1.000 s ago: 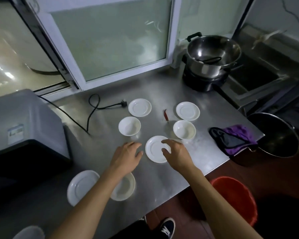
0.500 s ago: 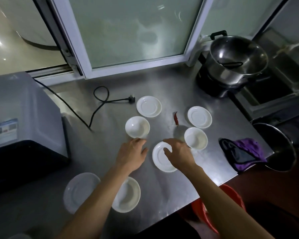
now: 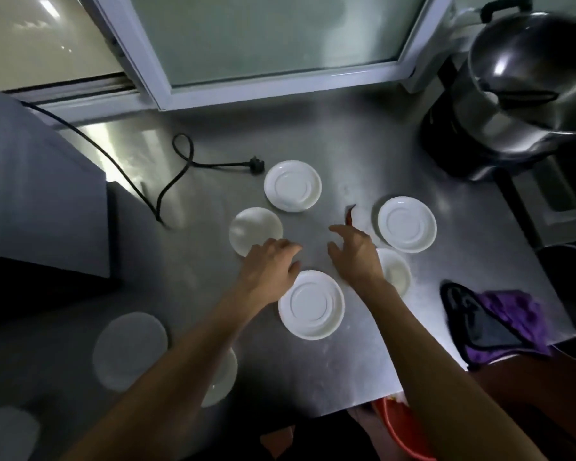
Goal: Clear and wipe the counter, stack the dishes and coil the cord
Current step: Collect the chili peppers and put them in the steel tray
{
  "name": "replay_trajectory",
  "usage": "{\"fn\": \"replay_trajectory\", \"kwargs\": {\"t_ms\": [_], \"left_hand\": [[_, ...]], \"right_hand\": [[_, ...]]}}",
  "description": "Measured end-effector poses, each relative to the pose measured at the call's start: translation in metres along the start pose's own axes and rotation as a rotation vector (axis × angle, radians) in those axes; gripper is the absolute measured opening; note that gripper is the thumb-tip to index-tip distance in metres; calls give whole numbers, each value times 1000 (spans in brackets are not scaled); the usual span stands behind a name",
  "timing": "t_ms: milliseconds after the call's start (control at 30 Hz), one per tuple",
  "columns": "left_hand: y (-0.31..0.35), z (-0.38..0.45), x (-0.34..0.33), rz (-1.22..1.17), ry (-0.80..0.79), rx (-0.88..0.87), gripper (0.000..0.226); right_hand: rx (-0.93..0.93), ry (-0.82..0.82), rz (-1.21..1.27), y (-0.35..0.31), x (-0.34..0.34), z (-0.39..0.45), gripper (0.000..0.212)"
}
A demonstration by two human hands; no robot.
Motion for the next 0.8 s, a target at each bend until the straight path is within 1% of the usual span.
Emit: {"fn": "replay_trajectory", "kwargs": {"t_ms": [100, 200, 267, 367, 433, 500, 533, 633, 800], "left_hand": [[15, 25, -3, 45, -1, 9, 33], [24, 45, -9, 49, -31, 29, 41], [27, 56, -12, 58, -41, 47, 45], [34, 65, -18, 54, -52, 57, 58], [35, 68, -24, 60, -70, 60, 62], [35, 68, -27, 58, -65, 62, 60], [35, 67, -27, 57, -56, 62, 56], [32, 64, -27, 46, -40, 91, 40], [26, 59, -29, 38, -80, 147, 32]], "right_hand": [[-42, 2, -7, 24, 13, 31, 39], [-65, -25, -34, 42, 13, 60, 37], [-77, -50, -77, 52, 9, 74, 32], [-65, -104, -160, 59, -4, 83, 23], [-52, -134, -202, 62, -12, 86, 29], [-42, -152, -216, 63, -18, 89, 36], [-38, -153, -221, 63, -19, 90, 36], [-7, -139, -238, 58, -19, 93, 29], [41, -104, -250, 50, -20, 90, 24]]}}
Point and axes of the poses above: each hand's wrist, its own z-axis towards the middle knuckle, its own x-axis out of the back of the hand, y = z × x, the point moved 10 cm from there along z, towards the middle knuckle
